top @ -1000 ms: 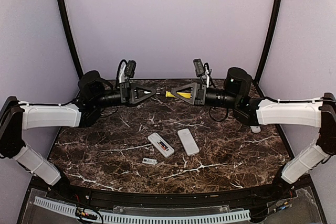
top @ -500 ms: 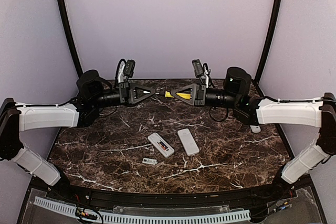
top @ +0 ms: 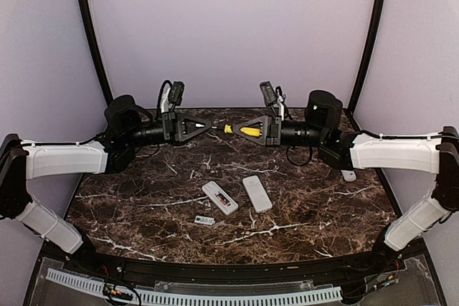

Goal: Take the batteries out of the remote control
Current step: Pass from the left arm to the right, then adjust the remote control without the battery cover at the center of the board.

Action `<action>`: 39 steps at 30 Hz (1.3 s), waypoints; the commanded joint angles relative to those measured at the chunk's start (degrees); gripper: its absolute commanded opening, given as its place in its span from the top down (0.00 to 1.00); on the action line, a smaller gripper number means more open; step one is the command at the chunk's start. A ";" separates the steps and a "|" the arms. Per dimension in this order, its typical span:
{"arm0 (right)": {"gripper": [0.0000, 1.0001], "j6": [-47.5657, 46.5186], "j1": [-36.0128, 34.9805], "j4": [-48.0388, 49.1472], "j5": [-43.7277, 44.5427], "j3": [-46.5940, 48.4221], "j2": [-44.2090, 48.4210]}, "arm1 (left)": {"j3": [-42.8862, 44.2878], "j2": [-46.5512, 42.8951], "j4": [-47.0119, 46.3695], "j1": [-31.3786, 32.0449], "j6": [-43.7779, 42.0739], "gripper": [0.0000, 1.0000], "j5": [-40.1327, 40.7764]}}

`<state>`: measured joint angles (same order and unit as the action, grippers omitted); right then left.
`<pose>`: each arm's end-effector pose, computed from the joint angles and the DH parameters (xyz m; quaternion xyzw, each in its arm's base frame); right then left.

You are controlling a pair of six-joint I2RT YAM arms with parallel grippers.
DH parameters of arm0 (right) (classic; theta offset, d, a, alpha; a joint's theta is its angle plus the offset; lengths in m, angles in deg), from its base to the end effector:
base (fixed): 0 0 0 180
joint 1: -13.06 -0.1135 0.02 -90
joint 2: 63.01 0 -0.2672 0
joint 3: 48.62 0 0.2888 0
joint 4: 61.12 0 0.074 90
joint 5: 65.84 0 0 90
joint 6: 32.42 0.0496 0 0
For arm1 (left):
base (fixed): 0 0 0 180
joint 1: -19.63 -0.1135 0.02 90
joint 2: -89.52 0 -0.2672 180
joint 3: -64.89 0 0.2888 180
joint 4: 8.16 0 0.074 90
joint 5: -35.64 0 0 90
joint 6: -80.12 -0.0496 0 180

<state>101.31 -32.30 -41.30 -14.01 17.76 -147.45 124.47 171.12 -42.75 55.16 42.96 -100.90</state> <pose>0.2463 0.2931 0.2934 -0.2441 0.6545 0.6381 0.3238 0.2674 -0.2351 0.2931 0.2183 0.6144 -0.6768 0.3418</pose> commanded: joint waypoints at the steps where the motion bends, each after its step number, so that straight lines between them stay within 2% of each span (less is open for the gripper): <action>1: 0.97 -1.03 -0.56 0.40 -0.95 1.38 -0.08 | 0.65 -1.42 0.16 0.16 -0.71 1.00 0.74; 4: 1.00 -1.63 -0.60 -0.25 0.45 0.77 0.67 | 0.58 -1.55 1.60 0.16 -1.23 1.00 1.22; 6: 1.00 -2.43 -0.56 -1.57 2.65 0.16 1.64 | 0.65 -1.86 4.61 0.16 -2.51 0.91 2.21; 7: 1.00 -3.26 -0.52 -3.22 4.33 -0.08 2.51 | 0.61 -2.05 6.22 0.16 -3.11 0.80 3.78; 8: 1.00 -4.21 -0.52 -5.20 6.03 -0.27 3.37 | 0.58 -2.65 10.35 0.16 -4.57 0.73 5.08; 10: 1.00 -6.89 -0.51 -10.72 10.33 -0.49 5.43 | 0.54 -3.61 17.87 0.16 -7.11 0.52 9.78; 12: 1.00 -9.57 -0.56 -17.62 15.22 -0.45 7.04 | 0.45 -4.09 24.77 0.16 -9.08 0.41 14.56; 14: 1.00 -11.53 -0.68 -25.55 20.24 -0.55 8.24 | 0.07 -3.78 29.08 0.16 -10.31 0.36 17.99; 18: 1.00 -11.68 -1.86 -34.87 26.58 -1.20 9.20 | 0.63 -0.26 35.51 0.14 -12.08 0.32 22.08; 28: 1.00 -6.10 -7.27 -40.27 32.18 -0.41 3.05 | 8.64 11.61 44.59 0.16 -19.83 0.28 25.15; 39: 1.00 -1.30 -7.77 -47.30 32.81 -1.69 2.30 | 18.38 24.02 50.44 0.15 -28.78 0.27 23.84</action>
<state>97.40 -39.50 -85.29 18.03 16.34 -145.53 139.95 193.13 3.58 55.16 19.14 -76.79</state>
